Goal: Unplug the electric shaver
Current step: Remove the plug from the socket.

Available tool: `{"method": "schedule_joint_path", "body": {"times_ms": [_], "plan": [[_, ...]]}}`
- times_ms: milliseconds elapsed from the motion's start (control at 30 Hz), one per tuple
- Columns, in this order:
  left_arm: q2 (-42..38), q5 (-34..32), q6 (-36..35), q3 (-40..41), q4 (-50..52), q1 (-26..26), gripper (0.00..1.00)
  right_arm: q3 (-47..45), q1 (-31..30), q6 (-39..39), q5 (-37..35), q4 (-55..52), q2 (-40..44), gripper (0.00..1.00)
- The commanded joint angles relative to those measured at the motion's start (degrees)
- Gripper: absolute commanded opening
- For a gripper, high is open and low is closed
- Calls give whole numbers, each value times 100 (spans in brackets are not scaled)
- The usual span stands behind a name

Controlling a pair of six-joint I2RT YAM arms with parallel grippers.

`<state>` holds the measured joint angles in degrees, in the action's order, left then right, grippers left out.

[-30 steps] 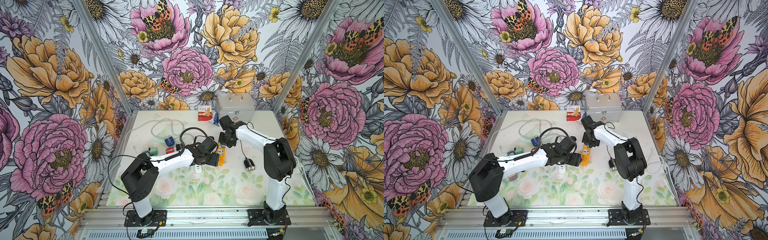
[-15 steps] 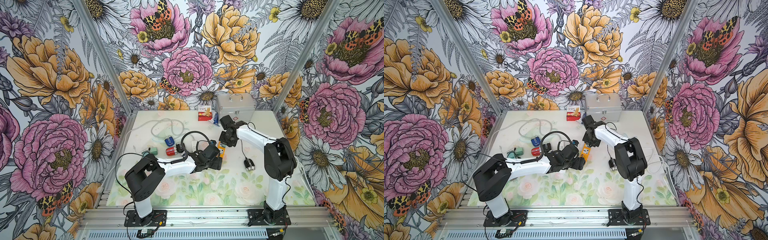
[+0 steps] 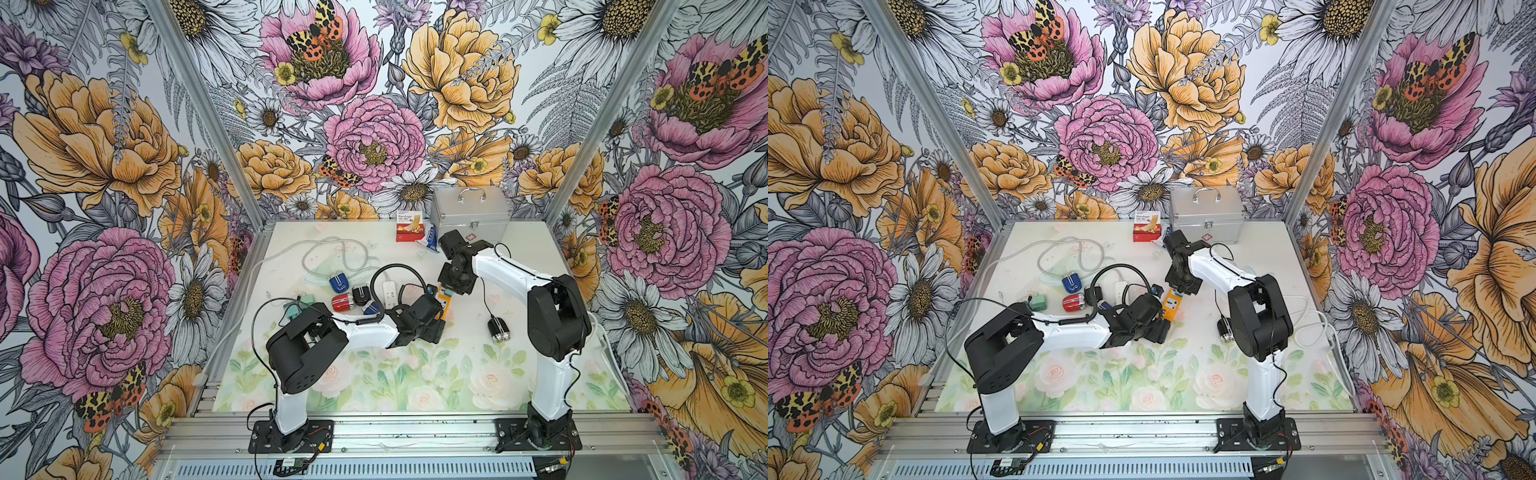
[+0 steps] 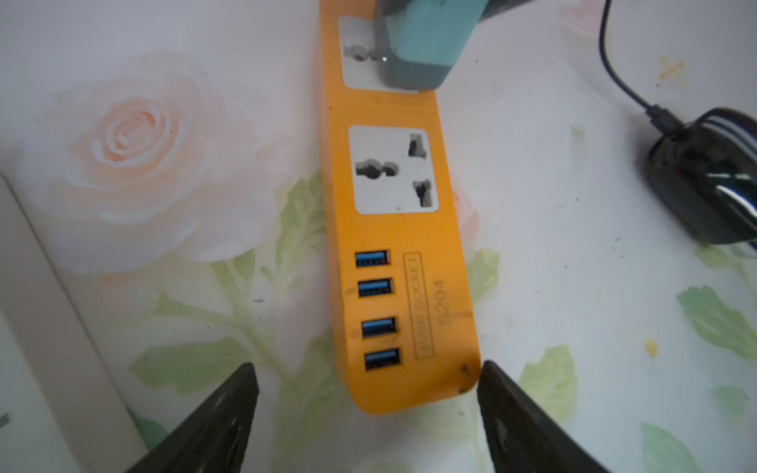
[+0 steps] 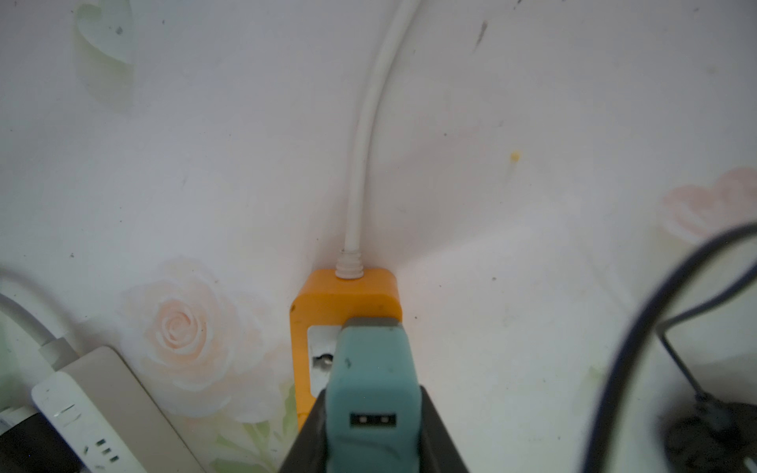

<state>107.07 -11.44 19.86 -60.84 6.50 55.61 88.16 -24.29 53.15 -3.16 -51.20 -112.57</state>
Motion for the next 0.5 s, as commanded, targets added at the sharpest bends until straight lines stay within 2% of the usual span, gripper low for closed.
{"method": "schedule_joint_path", "body": {"times_ms": [0, 167, 467], "plan": [[-107, 103, -204, 88, -378, 88, 85, 181, 20, 99, -67, -206, -165, 16], [-466, 153, -105, 353, -714, 117, 85, 220, 12, 117, -12, -215, -262, 16], [146, -15, -127, 61, -652, 123, 82, 268, 4, 157, -3, -241, -303, 17]]}}
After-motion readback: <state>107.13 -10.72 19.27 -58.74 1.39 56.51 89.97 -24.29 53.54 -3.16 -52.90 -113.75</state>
